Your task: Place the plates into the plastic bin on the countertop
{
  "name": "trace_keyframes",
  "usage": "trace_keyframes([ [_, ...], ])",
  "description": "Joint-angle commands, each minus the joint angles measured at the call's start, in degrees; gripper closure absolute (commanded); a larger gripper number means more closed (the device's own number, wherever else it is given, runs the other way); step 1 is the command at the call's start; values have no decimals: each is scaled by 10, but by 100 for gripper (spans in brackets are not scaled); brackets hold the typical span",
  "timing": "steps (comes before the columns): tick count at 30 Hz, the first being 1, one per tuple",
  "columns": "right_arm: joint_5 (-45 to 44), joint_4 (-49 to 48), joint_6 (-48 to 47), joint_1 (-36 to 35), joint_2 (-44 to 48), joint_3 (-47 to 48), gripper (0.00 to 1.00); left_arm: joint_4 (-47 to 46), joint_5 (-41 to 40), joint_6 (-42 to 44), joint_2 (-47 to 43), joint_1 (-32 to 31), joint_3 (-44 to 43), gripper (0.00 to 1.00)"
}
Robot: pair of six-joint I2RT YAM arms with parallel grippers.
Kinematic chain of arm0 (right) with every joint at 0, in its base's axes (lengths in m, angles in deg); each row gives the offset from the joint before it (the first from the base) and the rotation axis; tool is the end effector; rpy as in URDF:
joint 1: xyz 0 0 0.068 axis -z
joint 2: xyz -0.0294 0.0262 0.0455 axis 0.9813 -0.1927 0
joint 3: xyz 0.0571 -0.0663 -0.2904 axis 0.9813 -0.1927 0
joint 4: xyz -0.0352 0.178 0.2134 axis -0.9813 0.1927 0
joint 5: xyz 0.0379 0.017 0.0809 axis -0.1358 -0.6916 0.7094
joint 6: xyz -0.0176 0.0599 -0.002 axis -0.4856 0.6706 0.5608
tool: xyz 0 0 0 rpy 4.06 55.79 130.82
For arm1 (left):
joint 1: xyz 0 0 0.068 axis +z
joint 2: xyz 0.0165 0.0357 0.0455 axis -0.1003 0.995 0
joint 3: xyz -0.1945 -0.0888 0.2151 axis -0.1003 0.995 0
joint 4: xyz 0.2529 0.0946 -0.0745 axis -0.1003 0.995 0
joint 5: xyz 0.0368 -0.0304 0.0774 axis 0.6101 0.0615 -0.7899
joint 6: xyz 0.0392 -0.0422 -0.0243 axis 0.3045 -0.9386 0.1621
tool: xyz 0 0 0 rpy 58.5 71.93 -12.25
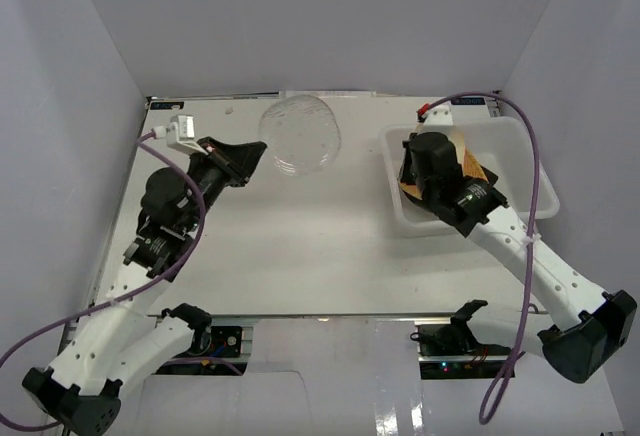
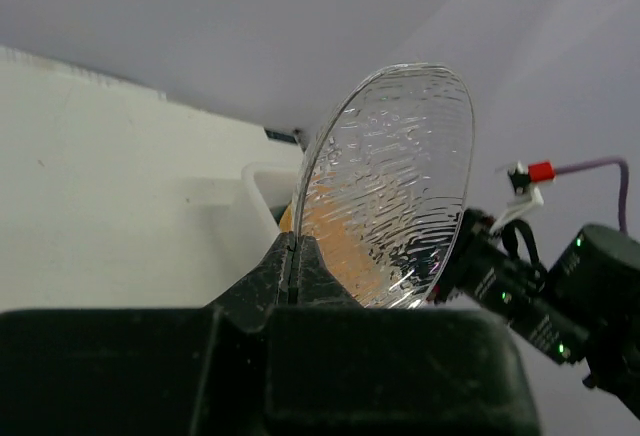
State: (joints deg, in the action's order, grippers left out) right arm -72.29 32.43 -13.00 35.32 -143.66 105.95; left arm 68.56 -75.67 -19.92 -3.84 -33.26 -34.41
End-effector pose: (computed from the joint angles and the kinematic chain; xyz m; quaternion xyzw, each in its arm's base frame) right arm 0.2050 0.1574 0.3973 -0.0014 0.8217 0.0567 0.5671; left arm 0.1558 -0.0804 0.4336 -0.0851 0.6538 -0.4195 0.6240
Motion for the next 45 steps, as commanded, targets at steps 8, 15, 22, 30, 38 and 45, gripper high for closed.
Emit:
trace_keyframes([
  [8,210,-114,-128,242,-77,-87,79,-75,128,-56,156,-13,6,100],
  [15,273,-115,-76,309,-20,-65,2,-98,110,-46,294,-69,-64,100],
  [22,299,-110,-16,422,95,-58,70,-97,86,-28,472,-134,-186,100],
  [30,417,-161,64,466,182,-81,92,9,84,-14,749,-185,-498,100],
  [38,476,-184,80,466,207,-133,89,68,62,-8,897,-190,-684,100],
  [45,508,-198,91,466,217,-139,71,81,103,0,950,-191,-779,26],
])
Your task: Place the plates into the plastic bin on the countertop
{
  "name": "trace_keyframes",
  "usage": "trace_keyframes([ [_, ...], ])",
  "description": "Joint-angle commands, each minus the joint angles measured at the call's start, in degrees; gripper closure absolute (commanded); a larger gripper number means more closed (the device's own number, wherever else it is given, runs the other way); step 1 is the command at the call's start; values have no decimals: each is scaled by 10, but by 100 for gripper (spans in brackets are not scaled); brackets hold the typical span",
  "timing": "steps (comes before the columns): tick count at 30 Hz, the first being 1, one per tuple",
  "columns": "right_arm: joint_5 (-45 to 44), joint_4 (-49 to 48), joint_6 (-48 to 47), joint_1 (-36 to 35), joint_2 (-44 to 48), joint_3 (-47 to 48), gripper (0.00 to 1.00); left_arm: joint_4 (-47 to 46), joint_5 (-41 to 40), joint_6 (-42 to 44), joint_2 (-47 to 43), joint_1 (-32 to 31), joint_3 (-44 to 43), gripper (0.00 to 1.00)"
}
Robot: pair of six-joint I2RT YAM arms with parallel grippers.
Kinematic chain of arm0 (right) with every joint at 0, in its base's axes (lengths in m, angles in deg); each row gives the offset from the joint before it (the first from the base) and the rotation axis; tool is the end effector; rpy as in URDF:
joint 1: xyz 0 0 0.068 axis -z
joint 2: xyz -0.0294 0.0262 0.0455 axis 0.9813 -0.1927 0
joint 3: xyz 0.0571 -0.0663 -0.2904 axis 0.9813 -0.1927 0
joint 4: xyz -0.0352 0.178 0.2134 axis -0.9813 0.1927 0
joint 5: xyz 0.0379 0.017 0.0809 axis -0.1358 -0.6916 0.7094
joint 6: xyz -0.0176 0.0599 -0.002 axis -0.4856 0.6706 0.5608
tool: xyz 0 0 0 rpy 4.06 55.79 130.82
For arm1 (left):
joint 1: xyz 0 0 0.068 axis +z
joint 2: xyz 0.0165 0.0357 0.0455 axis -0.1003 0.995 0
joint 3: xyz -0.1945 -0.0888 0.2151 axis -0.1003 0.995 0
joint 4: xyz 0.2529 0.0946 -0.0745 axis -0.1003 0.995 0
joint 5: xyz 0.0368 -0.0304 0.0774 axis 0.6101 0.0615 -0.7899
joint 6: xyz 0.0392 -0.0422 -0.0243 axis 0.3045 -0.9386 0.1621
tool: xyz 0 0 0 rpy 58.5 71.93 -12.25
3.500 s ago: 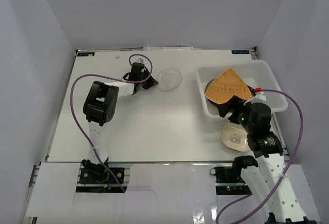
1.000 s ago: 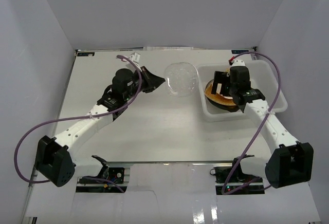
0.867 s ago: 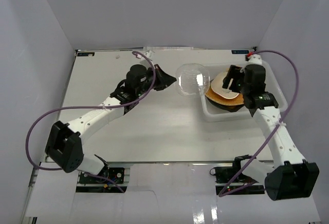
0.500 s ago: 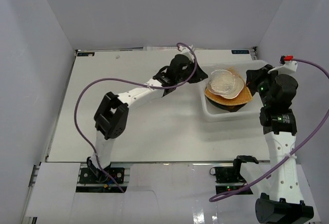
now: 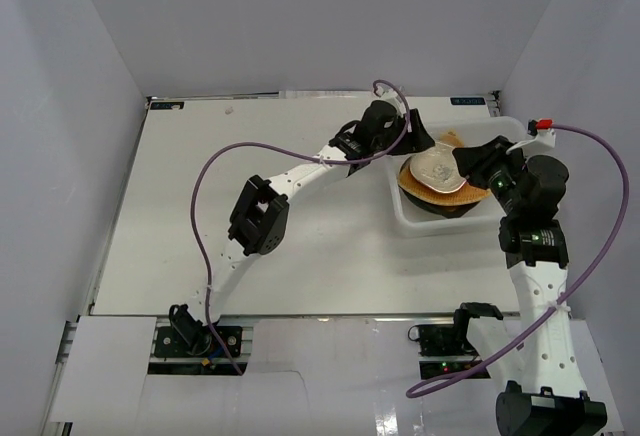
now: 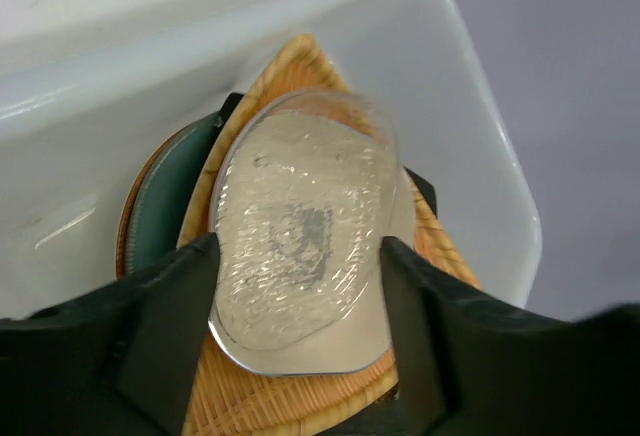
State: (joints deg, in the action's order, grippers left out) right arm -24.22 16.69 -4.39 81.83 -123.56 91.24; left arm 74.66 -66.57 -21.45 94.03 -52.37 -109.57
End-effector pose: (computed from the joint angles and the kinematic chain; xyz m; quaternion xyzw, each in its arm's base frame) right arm 0.1843 0.0013 0.4009 0.1283 0.7205 0.2360 0.6393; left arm 0.4299 -0.4649 0.2545 0.0678 0.8217 -0.4372 0.3593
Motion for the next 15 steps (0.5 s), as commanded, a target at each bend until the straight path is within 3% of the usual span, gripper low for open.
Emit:
trace_keyframes([
  [1,28,-40,5,1,21,9,65,19,12,23,-47,0,-24,20],
  [3,37,-38,6,1,24,17,56,12,10,39,-74,0,-13,4],
  [4,42,-35,6,1,26,21,44,2,10,56,-111,0,8,2],
  [7,64,-21,7,1,32,49,29,-19,10,97,-181,0,58,2],
  [9,82,-21,10,1,41,62,22,-46,3,113,-267,0,133,2],
  [11,90,-23,15,1,58,79,6,-68,-6,140,-359,0,219,2],
  [15,116,-20,19,0,81,88,10,-68,-30,176,-513,0,356,2],
])
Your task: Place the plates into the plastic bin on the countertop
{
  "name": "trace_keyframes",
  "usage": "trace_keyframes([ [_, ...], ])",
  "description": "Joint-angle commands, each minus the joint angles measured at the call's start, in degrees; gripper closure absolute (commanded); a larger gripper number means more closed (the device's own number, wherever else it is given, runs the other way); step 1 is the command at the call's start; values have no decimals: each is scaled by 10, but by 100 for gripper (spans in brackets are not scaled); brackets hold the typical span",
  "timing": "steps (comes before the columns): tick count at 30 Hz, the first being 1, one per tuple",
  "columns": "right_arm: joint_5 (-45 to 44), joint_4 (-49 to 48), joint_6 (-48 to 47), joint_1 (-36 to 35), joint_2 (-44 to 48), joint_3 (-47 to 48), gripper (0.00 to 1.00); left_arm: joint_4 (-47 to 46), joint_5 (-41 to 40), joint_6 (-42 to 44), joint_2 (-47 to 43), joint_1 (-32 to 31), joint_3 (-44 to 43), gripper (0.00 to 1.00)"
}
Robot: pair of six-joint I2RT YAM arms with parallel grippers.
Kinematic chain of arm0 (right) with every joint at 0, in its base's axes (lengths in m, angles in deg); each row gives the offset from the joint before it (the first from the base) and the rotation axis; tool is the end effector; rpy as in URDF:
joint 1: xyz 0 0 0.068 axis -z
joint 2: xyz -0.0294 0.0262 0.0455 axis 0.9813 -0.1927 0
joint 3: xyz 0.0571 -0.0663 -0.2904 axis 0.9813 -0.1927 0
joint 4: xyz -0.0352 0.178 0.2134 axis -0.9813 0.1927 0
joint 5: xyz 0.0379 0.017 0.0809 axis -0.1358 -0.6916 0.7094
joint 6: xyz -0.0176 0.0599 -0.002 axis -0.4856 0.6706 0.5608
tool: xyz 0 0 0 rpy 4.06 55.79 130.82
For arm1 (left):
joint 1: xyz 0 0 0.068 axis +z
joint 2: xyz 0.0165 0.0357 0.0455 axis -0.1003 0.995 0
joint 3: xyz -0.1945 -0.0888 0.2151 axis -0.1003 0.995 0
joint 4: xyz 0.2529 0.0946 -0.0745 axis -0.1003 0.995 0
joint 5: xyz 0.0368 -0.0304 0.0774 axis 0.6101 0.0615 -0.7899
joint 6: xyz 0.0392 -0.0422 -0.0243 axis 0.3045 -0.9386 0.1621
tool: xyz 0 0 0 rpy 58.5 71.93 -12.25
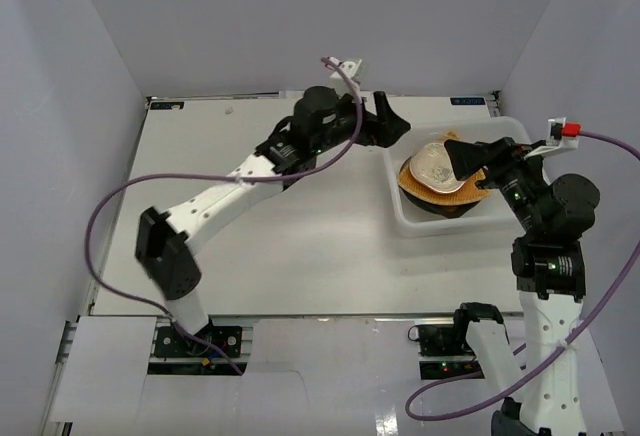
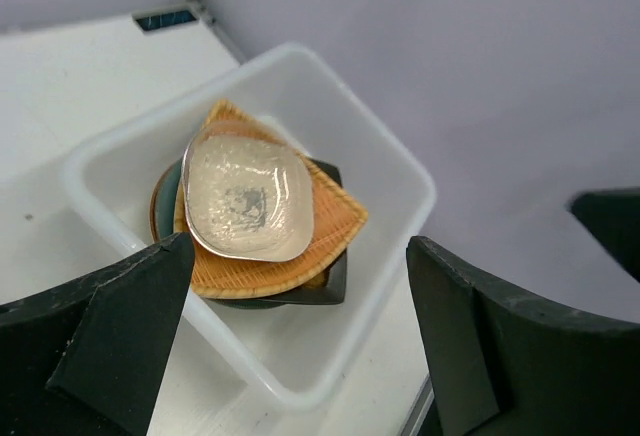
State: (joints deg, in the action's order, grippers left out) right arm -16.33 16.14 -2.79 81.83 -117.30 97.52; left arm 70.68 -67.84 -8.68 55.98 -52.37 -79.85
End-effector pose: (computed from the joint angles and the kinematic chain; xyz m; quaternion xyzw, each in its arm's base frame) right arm 0.1347 0.0101 0.4571 0.0545 0.6518 0.2959 0.6962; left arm 0.3212 -0.3483 0.4203 0.1482 0.7454 -0.4373 0.4809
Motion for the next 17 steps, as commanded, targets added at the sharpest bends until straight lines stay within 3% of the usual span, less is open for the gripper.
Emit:
trace_keyframes([
  [1,44,-13,-2,1,26,18,10,-19,-29,53,-166,0,88,2],
  [9,97,15,-38,0,88,-79,10,111,-114,55,-482,0,378,2],
  [13,128,-61,18,0,99,-163,10,175,-159,26,-662,0,490,2],
  [17,160,-141,62,0,78,-207,10,214,-204,-12,-749,0,555,2],
])
